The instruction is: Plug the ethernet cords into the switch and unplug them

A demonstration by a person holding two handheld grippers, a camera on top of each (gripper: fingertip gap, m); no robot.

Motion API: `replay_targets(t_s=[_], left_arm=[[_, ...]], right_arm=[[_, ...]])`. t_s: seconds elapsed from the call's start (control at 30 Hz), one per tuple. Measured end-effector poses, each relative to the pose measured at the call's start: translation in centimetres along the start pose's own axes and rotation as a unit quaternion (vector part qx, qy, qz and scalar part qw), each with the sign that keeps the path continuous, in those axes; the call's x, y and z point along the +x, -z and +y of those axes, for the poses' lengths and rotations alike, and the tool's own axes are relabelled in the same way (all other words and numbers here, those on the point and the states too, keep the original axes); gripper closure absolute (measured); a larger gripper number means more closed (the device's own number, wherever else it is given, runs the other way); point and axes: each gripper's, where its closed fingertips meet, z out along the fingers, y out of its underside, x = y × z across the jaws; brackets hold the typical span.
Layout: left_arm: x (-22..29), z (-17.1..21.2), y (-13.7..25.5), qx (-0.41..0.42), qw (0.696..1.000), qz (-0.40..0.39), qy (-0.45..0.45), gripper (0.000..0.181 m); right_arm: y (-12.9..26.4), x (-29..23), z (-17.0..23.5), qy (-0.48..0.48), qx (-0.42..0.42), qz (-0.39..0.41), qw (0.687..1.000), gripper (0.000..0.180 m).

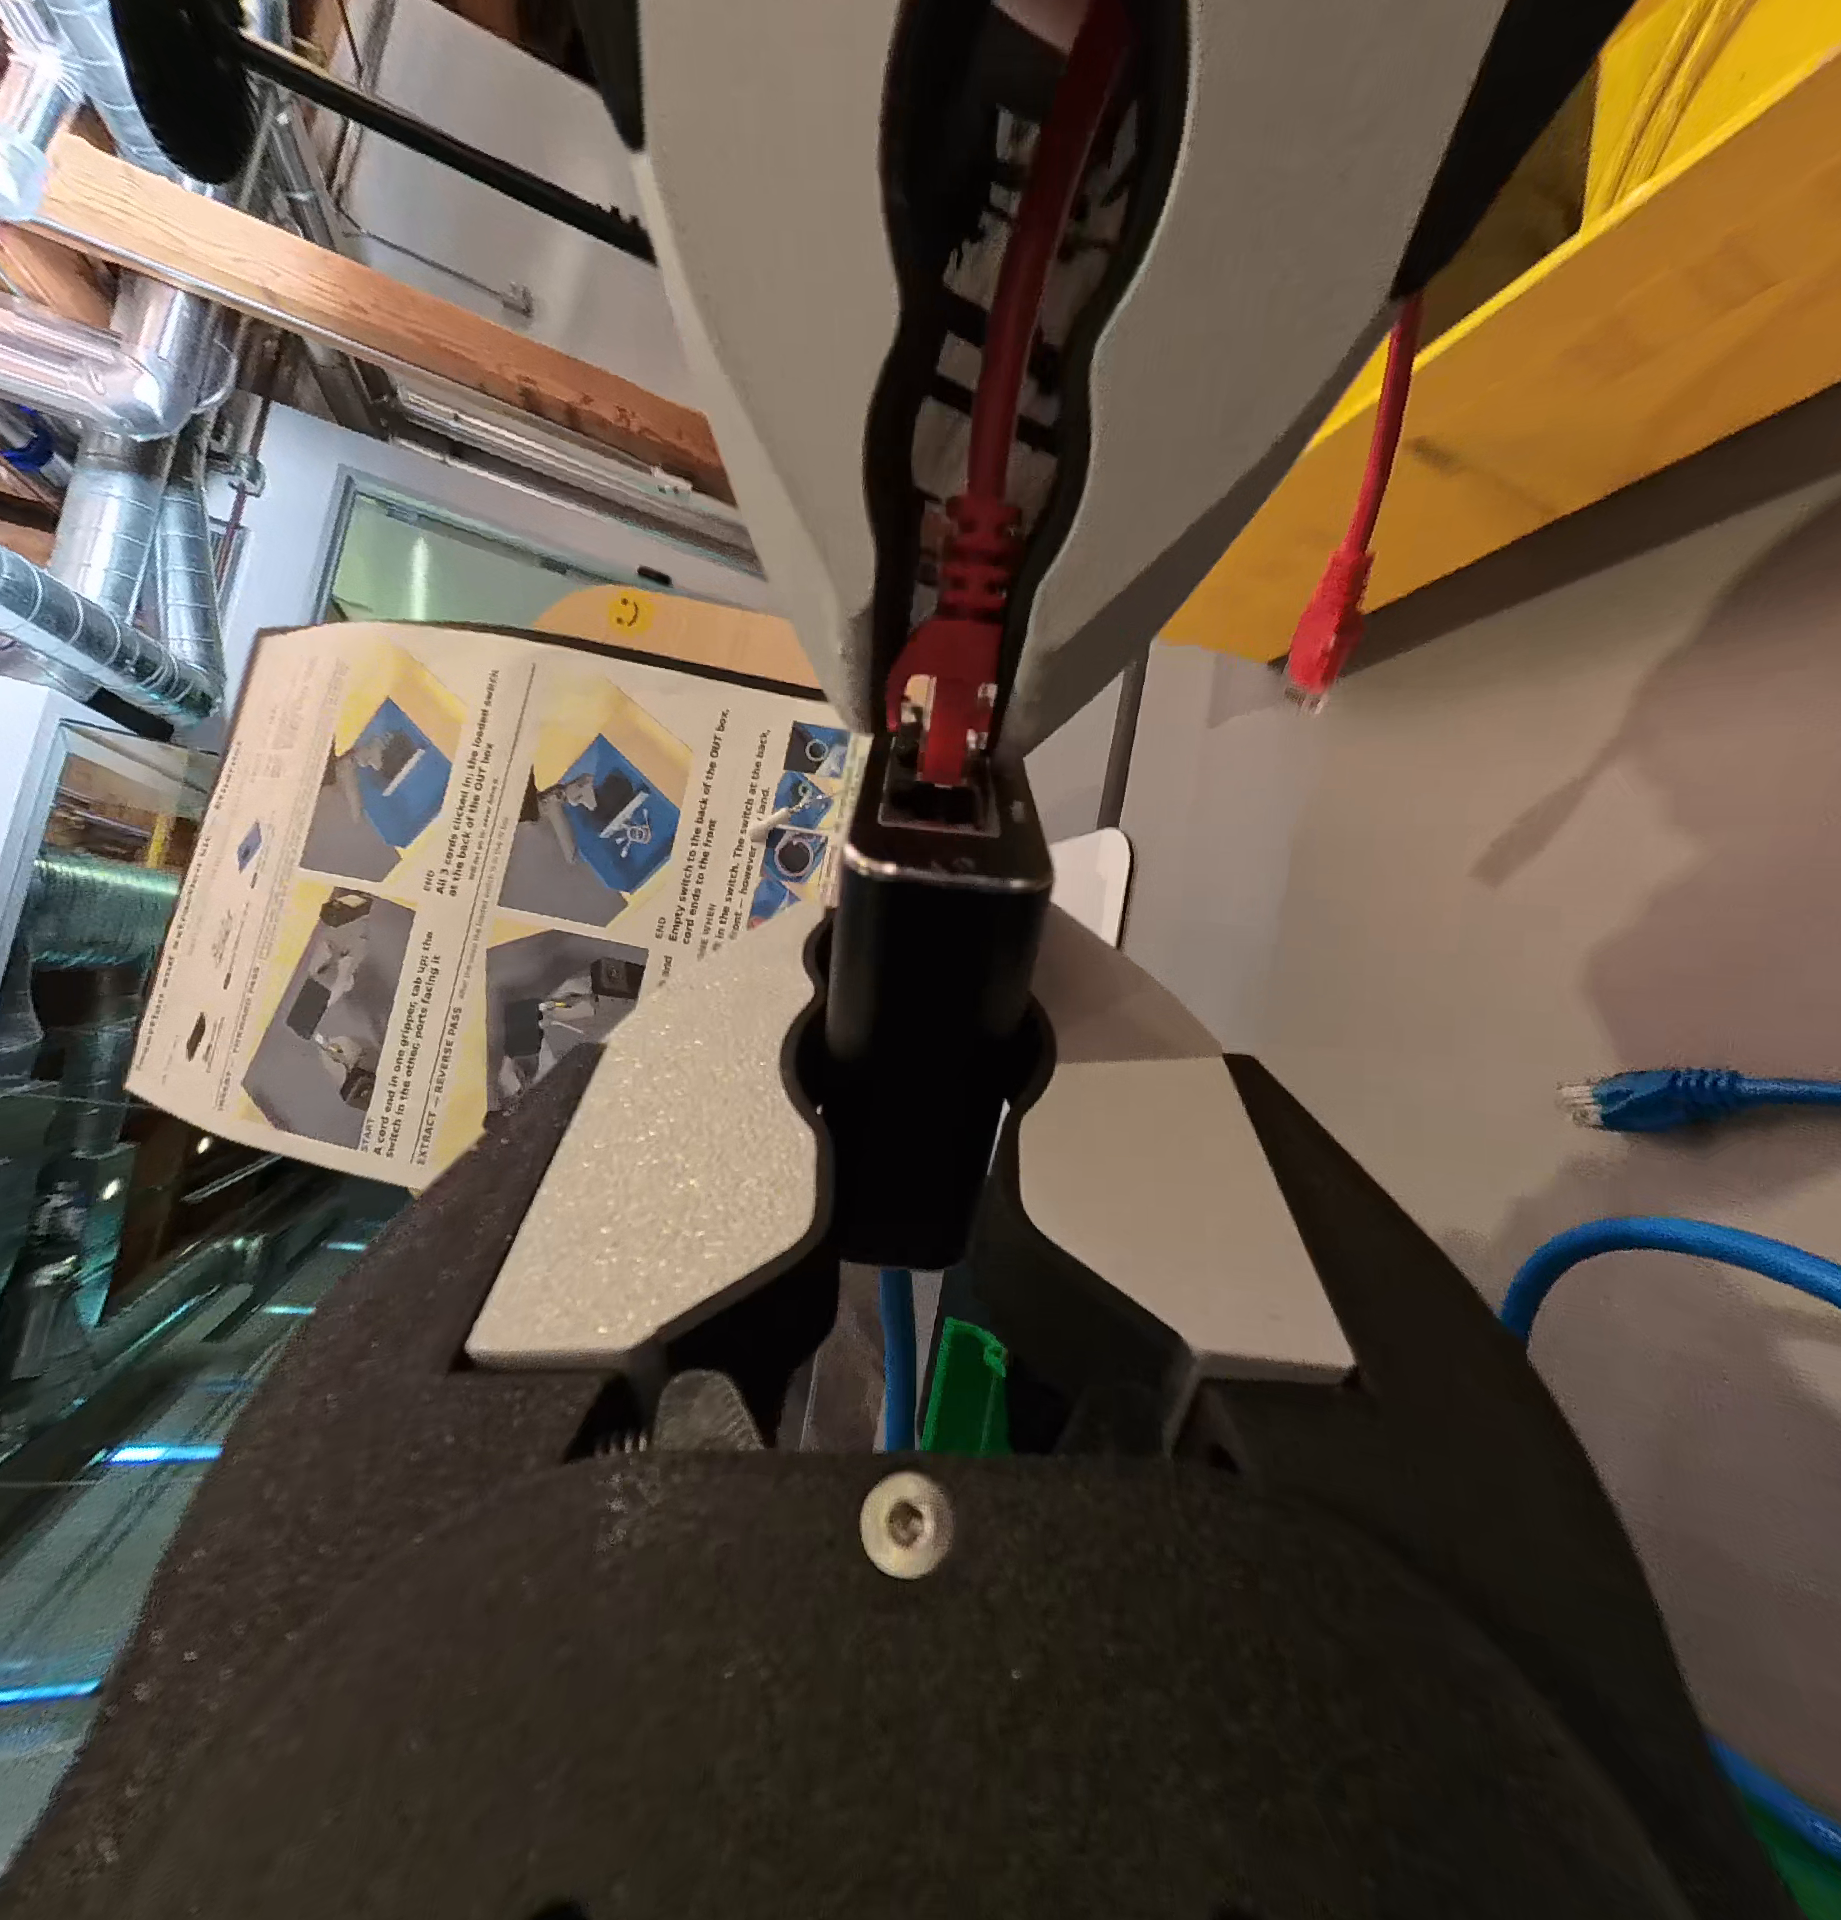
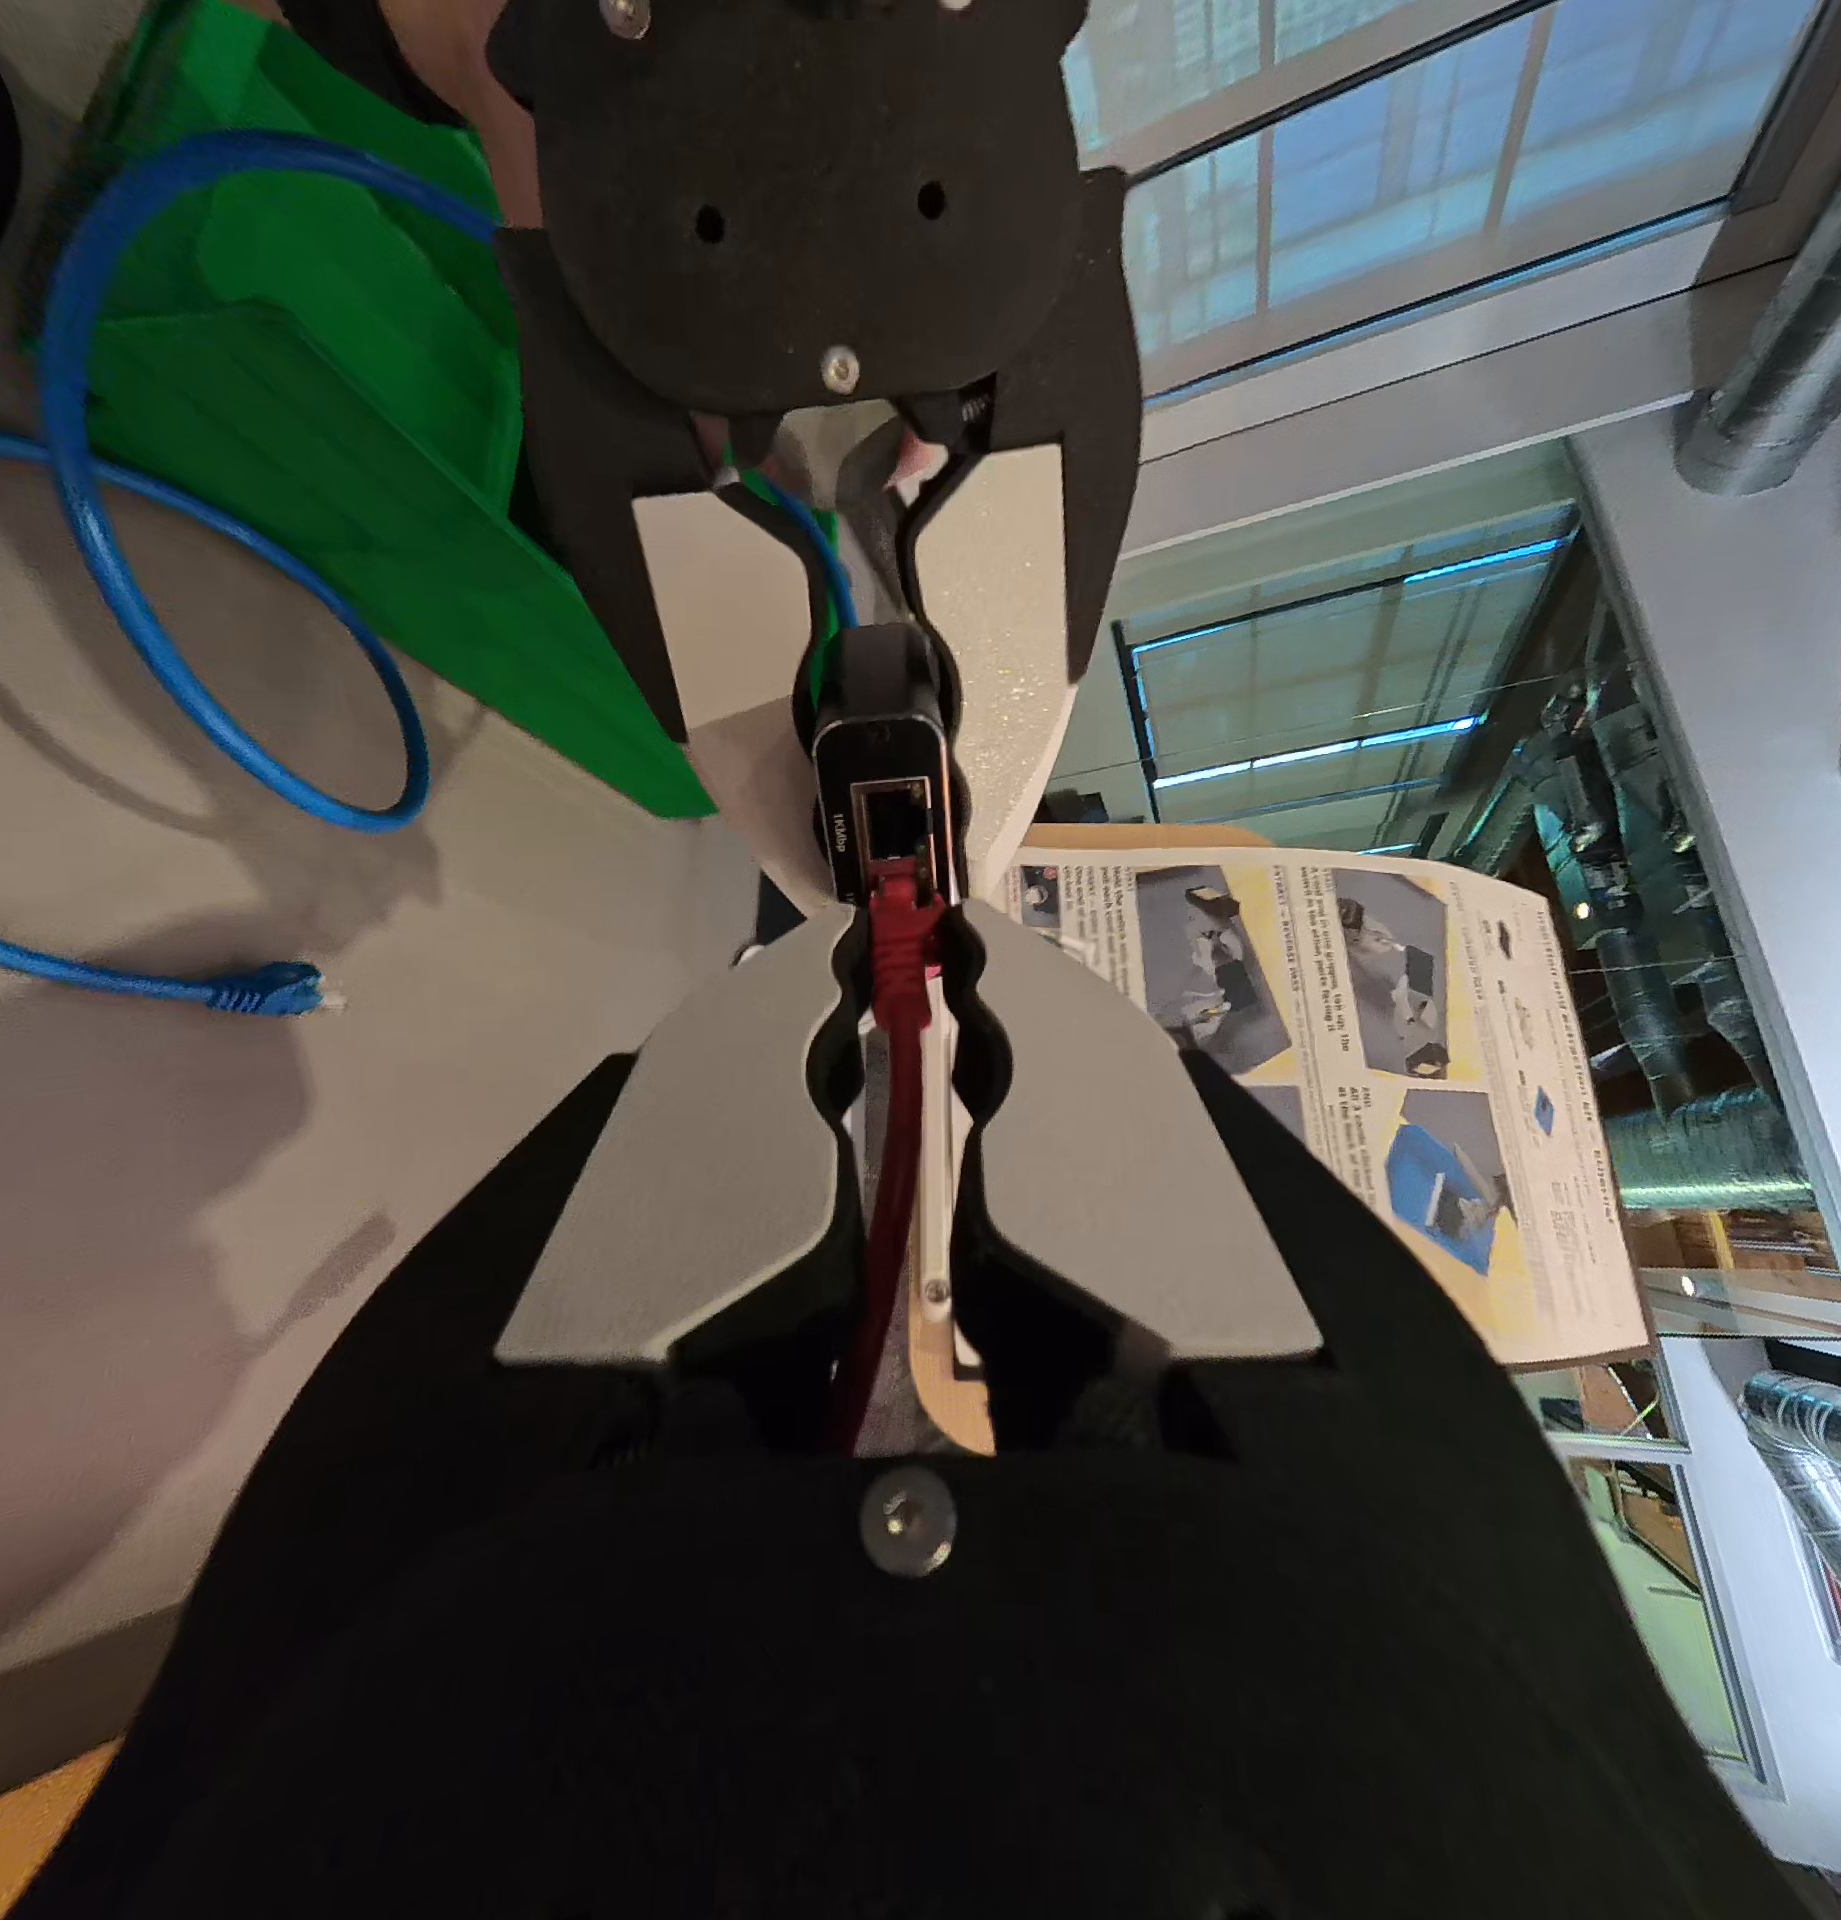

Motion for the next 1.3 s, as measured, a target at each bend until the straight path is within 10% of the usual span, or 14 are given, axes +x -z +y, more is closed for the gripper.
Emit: replay_targets(t_s=[0.63,1.3], left_arm=[[3.5,0.4,-1.9,-0.017,0.997,0.076,-0.017,0.152],[1.3,-2.2,-1.2,0.025,1.000,-0.014,-0.002,0.148]], right_arm=[[0.9,-3.6,1.7,-0.032,-0.064,-0.127,0.989,0.165],[1.1,-0.9,0.2,-0.017,0.001,-0.037,0.999,0.165]])
